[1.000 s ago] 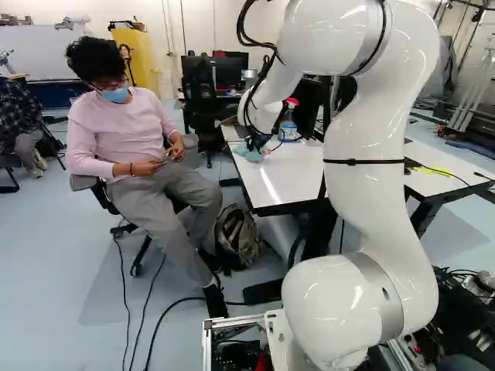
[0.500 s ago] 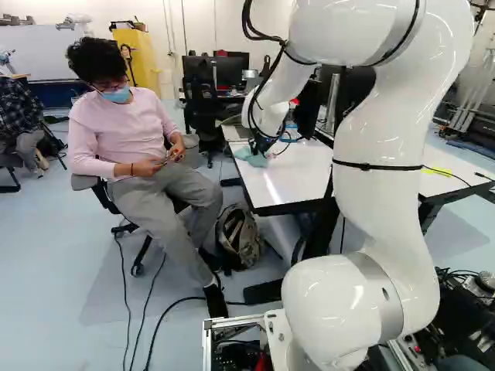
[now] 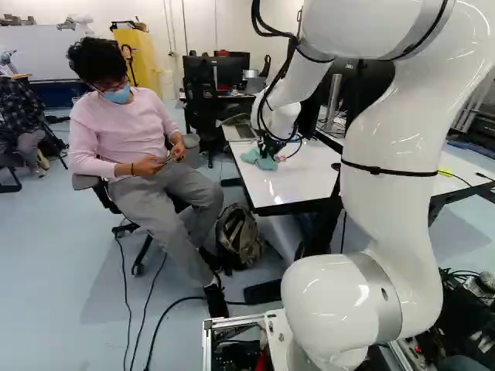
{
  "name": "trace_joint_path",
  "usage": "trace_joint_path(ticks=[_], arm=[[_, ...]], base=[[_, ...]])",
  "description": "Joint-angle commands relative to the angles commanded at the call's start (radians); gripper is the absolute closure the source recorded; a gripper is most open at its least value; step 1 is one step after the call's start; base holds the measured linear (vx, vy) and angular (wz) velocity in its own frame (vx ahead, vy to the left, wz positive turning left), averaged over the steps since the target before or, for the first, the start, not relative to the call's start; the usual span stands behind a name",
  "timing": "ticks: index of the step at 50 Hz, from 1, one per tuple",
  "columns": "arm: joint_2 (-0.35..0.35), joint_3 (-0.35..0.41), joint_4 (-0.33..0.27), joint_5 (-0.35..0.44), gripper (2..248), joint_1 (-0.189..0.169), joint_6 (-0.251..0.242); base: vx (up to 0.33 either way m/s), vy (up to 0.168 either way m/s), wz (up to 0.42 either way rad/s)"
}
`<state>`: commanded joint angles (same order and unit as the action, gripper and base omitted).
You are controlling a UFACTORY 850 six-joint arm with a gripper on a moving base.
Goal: Clean the table with the green towel
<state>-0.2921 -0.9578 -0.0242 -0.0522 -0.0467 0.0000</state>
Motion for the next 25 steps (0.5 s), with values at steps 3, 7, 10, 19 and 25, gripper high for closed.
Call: trace_joint_path(ticks=[3,7,10,19,25], arm=[[-0.001,-0.001,0.000,0.000,213,-0.010,0.000],[-0.002,-0.002,0.000,0.000,213,-0.022,0.000],[-0.003,-0.004,0.000,0.000,213,-0.032,0.000],[-0.020,-0.024,0.000,0.000,213,-0.057,0.000],[-0.041,-0.050,0.000,0.000,213,-0.063,0.000]], base=[[0.000,0.000,0.000],[0.000,0.000,0.000],[0.000,0.000,0.000],[0.000,0.000,0.000],[0.000,0.000,0.000]])
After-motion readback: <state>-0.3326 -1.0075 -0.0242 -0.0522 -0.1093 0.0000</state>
